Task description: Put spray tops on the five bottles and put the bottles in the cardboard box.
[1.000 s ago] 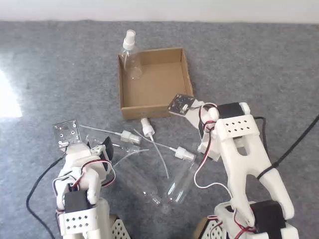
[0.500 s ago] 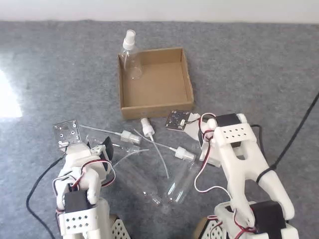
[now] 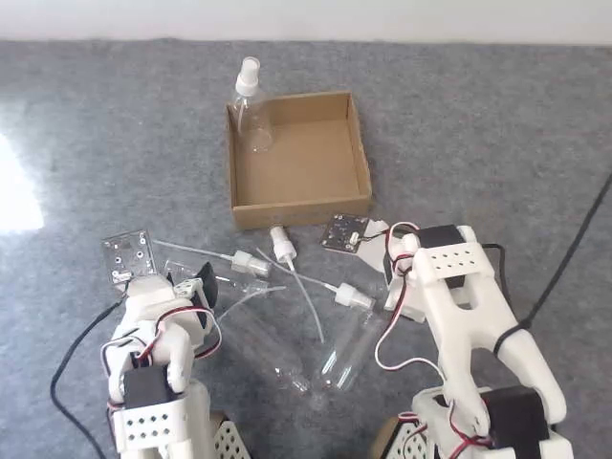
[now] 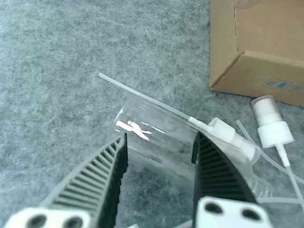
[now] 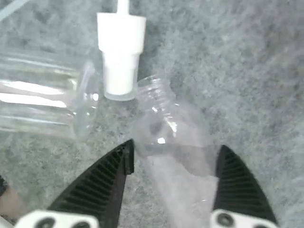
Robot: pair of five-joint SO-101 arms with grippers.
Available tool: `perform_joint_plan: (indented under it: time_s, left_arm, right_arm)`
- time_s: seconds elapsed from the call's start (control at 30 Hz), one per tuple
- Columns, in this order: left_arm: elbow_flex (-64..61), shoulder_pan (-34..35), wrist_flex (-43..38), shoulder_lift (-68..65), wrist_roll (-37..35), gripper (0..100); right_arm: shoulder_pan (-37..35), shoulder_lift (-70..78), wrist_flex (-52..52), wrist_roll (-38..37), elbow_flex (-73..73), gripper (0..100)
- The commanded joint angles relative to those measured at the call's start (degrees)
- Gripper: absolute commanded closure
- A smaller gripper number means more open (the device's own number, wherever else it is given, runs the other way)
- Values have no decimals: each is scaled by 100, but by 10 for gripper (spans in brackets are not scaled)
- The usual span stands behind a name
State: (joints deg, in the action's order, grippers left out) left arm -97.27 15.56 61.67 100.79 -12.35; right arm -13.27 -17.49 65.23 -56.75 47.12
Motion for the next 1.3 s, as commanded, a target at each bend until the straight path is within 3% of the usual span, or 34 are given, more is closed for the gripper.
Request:
perform_joint_plan:
  time_s: [0.0, 0.33, 0.73, 1.0, 1.27]
  left_arm:
    - [48, 0, 26, 62, -79, 790]
    - [48, 0, 26, 62, -79, 790]
    - [48, 0, 26, 62, -79, 790]
    - [48, 0, 26, 62, -79, 790]
    - [48, 0, 26, 62, -79, 790]
  right_arm:
    - [295, -233, -13, -26, -35, 824]
    - [1103, -242, -13, 246, -35, 818]
    - [1086, -242, -13, 1204, -53, 816]
    - [1086, -242, 40, 1160, -44, 610]
    - [813, -233, 48, 545, -9, 600]
